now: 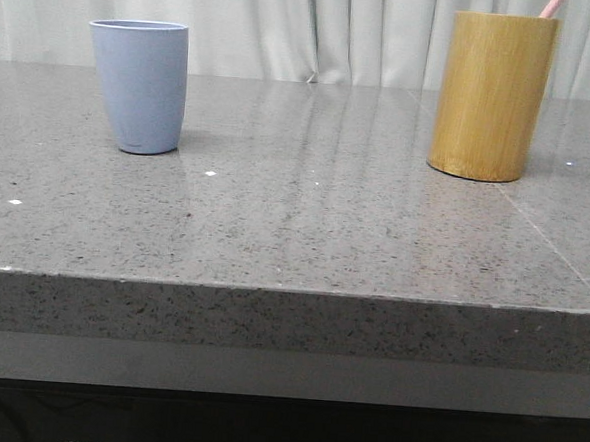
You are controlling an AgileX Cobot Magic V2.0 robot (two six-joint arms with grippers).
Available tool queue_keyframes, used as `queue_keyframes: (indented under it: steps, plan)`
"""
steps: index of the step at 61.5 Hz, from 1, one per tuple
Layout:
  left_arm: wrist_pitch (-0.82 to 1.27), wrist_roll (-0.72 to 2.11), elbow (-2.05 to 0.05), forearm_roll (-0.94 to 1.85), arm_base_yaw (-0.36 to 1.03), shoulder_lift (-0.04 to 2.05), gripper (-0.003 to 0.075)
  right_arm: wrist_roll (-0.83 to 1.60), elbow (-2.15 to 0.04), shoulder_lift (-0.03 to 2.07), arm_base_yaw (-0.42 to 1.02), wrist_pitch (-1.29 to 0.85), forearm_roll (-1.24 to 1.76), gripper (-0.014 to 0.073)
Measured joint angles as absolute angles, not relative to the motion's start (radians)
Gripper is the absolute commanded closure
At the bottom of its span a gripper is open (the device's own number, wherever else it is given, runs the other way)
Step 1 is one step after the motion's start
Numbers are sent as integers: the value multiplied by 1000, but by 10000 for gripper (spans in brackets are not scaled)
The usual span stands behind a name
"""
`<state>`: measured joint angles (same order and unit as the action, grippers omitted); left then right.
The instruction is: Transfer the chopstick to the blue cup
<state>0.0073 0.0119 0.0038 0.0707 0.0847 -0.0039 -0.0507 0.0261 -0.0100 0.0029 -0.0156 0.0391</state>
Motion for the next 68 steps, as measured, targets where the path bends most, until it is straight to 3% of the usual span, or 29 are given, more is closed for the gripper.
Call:
queue_keyframes:
  steps: [54,68]
  plan:
    - [-67,12,-3,71,85,-4,739,-51,22,-10,3,28,39,660]
    - [122,12,-238,71,85,3,739,-51,-196,-10,3,-132,37,660]
